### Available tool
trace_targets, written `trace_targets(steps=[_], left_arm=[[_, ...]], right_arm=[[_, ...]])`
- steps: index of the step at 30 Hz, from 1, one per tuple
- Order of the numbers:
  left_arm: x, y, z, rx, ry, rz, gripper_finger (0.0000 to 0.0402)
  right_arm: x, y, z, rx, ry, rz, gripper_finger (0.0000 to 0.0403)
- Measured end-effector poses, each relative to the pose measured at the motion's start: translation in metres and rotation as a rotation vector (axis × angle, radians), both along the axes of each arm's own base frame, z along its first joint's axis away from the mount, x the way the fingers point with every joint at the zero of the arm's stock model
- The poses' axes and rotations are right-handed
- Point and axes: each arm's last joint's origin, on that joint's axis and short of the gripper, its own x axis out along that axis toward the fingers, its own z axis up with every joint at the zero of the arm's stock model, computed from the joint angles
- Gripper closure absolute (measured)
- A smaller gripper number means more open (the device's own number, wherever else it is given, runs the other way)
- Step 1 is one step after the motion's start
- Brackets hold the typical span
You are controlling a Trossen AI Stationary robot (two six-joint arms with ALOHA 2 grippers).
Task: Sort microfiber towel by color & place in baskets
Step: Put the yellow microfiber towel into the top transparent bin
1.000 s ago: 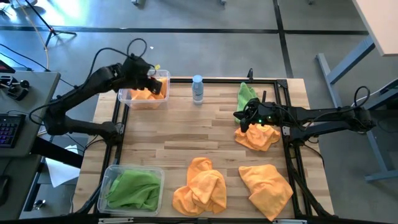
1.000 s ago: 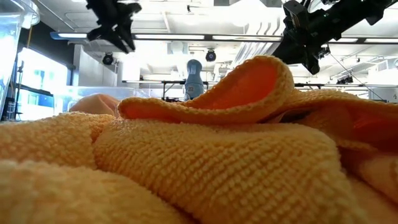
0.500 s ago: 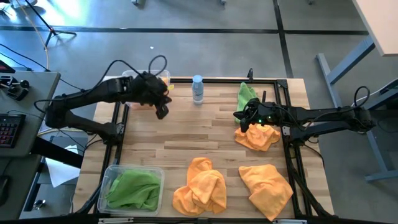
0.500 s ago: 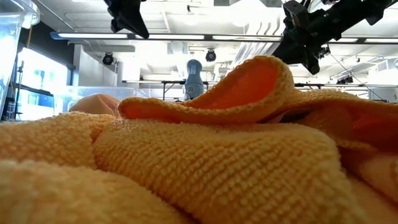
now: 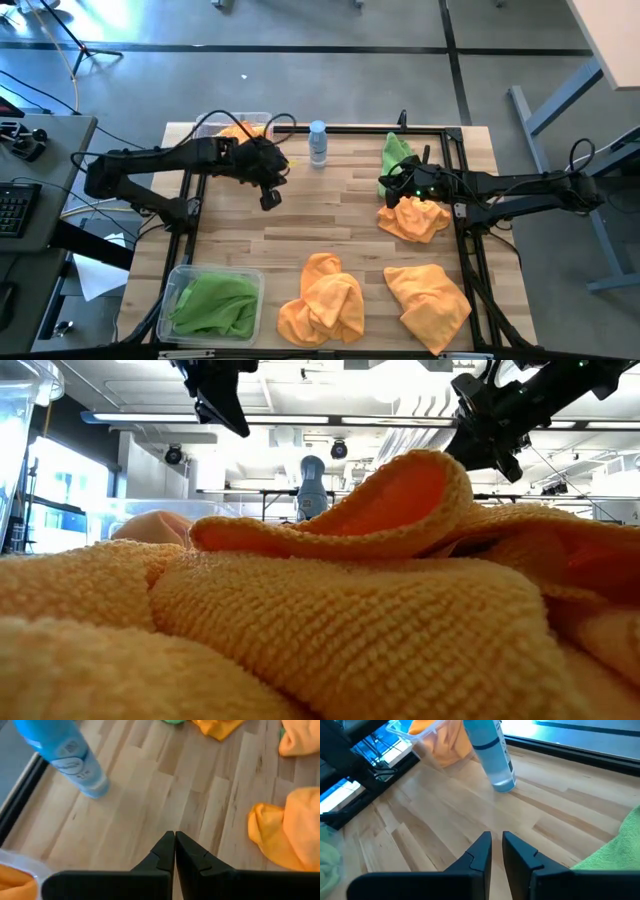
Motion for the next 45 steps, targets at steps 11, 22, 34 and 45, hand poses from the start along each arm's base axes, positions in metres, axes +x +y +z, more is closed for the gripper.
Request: trace_targets(steps=[11,22,34,45], left_arm=[[0.008,-0.018,-0.006,-0.003,0.026,-0.070,0.0401],[0.009,-0.030,-0.006,-0.067,0.008,-0.035,0.0401],[0.009,-0.052,-0.006,-0.102,-0.001,-0.066,0.0401],[0.013,-0.074,-0.002,-0.062,-0.078,-0.092,0.0401]], right_arm=[[0.000,0.000,0.000,-0.018,0.010,0.012,0.0354],[0.000,0.001,0.000,-0.059,0.035,0.061,0.0354],[-0.003,0.006,-0.008,0.031,0.114,0.220,0.0354],[-0.011,0.008,-0.017,0.082,0.237,0.260,0.0354]])
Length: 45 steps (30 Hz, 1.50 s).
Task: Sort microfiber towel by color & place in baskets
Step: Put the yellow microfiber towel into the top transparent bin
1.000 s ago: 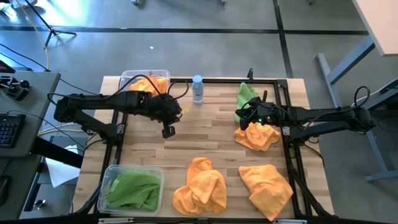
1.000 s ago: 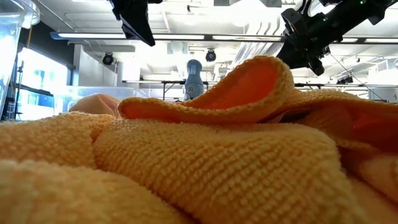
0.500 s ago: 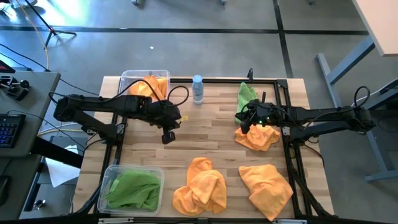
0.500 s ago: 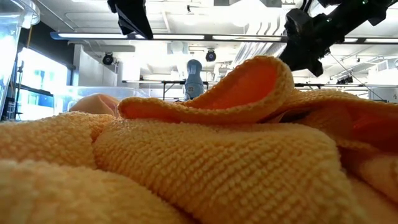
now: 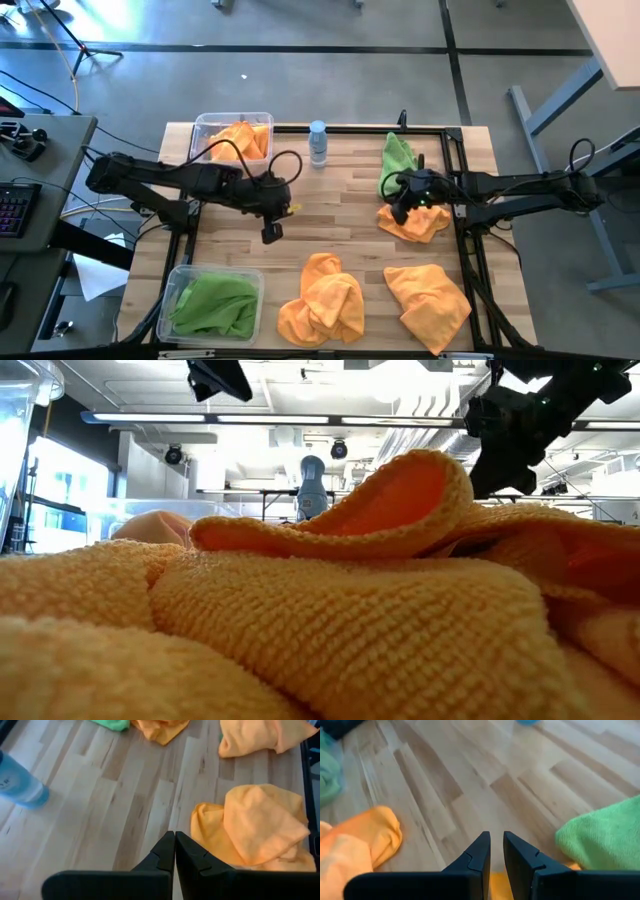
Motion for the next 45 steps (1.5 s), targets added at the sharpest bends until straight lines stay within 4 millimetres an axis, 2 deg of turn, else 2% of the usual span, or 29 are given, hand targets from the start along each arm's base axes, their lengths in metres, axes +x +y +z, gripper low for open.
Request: trace_targets(steps=[4,7,9,12,16,19,23,26,30,34,40,45], left_arm=[[0.005,-0.003,-0.006,0.025,0.012,-0.020,0.0401],[0.013,-0.005,-0.020,0.047,0.025,-0.051,0.0401],[0.018,-0.005,-0.031,0.049,0.048,-0.069,0.0401],[0.024,-0.007,-0.041,0.072,0.080,-0.097,0.0401],[0.032,-0.008,-0.051,0.115,0.113,-0.151,0.0401],[0.034,-0.004,-0.055,0.144,0.131,-0.180,0.0401],[0.036,0.005,-0.056,0.174,0.143,-0.207,0.0401],[0.036,0.014,-0.056,0.151,0.146,-0.248,0.0401],[0.036,0.026,-0.057,0.109,0.151,-0.271,0.0401],[0.034,0.034,-0.058,0.077,0.170,-0.277,0.0401],[0.033,0.038,-0.059,0.081,0.184,-0.317,0.0401],[0.033,0.036,-0.059,0.058,0.179,-0.338,0.0401]], right_arm=[[-0.002,0.002,-0.002,0.045,0.030,0.041,0.0354],[-0.005,0.003,-0.003,0.080,0.077,0.074,0.0355],[-0.007,0.004,0.004,0.088,0.110,0.074,0.0355],[-0.011,0.003,0.024,0.052,0.172,0.048,0.0364],[-0.013,0.009,0.061,-0.017,0.200,0.031,0.0396],[-0.013,0.017,0.086,0.000,0.221,0.000,0.0397],[-0.013,0.033,0.101,0.062,0.322,-0.061,0.0401],[-0.008,0.051,0.098,0.103,0.423,-0.101,0.0402],[0.001,0.080,0.083,0.122,0.547,-0.143,0.0402],[0.004,0.097,0.070,0.124,0.639,-0.226,0.0402],[0.007,0.105,0.057,0.068,0.710,-0.329,0.0397],[0.010,0.096,0.033,0.027,0.790,-0.410,0.0353]])
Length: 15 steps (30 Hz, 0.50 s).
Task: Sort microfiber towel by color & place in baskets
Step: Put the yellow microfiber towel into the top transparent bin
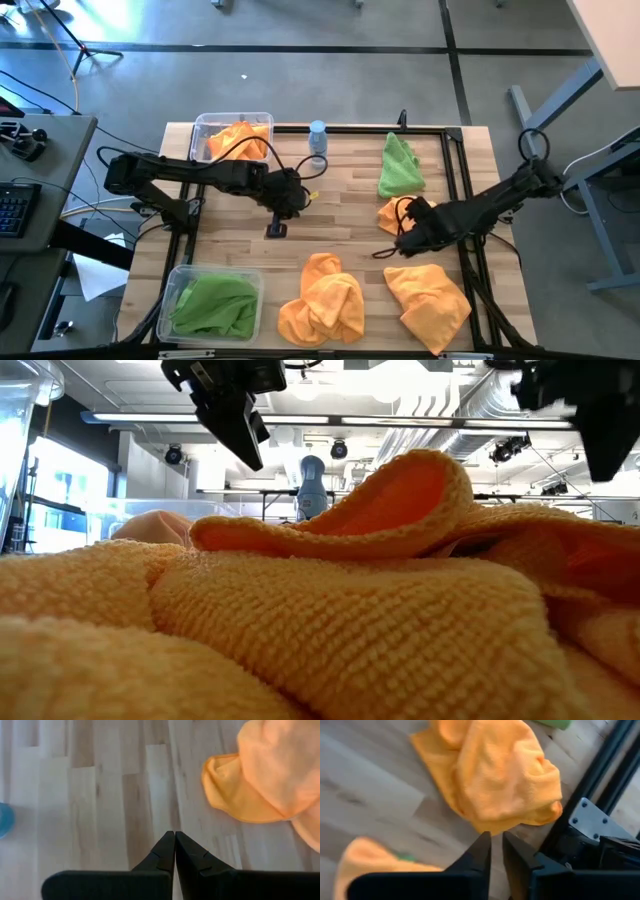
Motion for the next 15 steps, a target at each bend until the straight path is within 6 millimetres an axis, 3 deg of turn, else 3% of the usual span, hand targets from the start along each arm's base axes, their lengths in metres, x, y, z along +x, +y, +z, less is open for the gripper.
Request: trace_targets(steps=[4,10,15], left_arm=[[0.000,-0.001,0.000,-0.035,-0.001,-0.024,0.0401],[0.000,-0.002,0.000,-0.040,-0.005,-0.048,0.0401],[0.000,-0.002,0.000,-0.052,-0.006,-0.028,0.0401]], right_arm=[[0.005,-0.015,-0.019,0.027,0.015,-0.045,0.0295],[0.015,-0.039,-0.050,0.105,-0.008,0.089,0.0210],[0.012,-0.054,-0.080,0.183,-0.004,0.173,0.0181]])
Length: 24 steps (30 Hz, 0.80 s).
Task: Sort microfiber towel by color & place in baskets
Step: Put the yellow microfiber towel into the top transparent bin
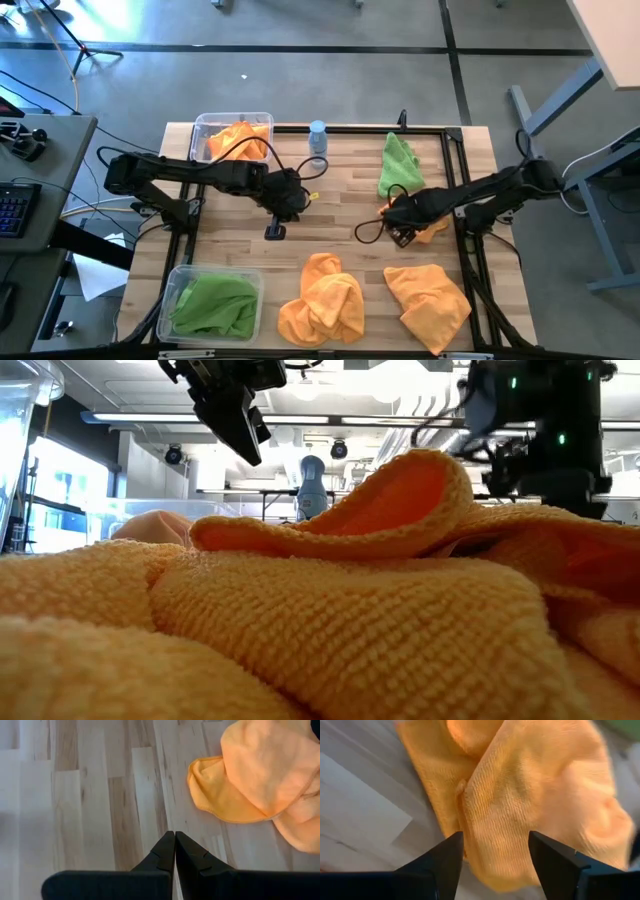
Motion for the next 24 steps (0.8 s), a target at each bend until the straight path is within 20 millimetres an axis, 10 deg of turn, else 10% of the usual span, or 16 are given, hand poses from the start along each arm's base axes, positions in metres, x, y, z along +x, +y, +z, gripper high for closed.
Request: trace_targets(steps=[13,17,24], left_arm=[[0.011,0.000,0.008,-0.103,-0.114,0.152,0.0401],[0.019,0.000,0.014,-0.170,-0.207,0.227,0.0401],[0.027,-0.003,0.023,-0.211,-0.326,0.383,0.0368]], right_arm=[[-0.023,-0.011,-0.047,0.014,0.011,0.039,0.0321],[-0.013,-0.009,-0.037,0.003,-0.018,0.118,0.0391],[0.014,-0.002,0.027,-0.096,-0.226,0.272,0.0387]])
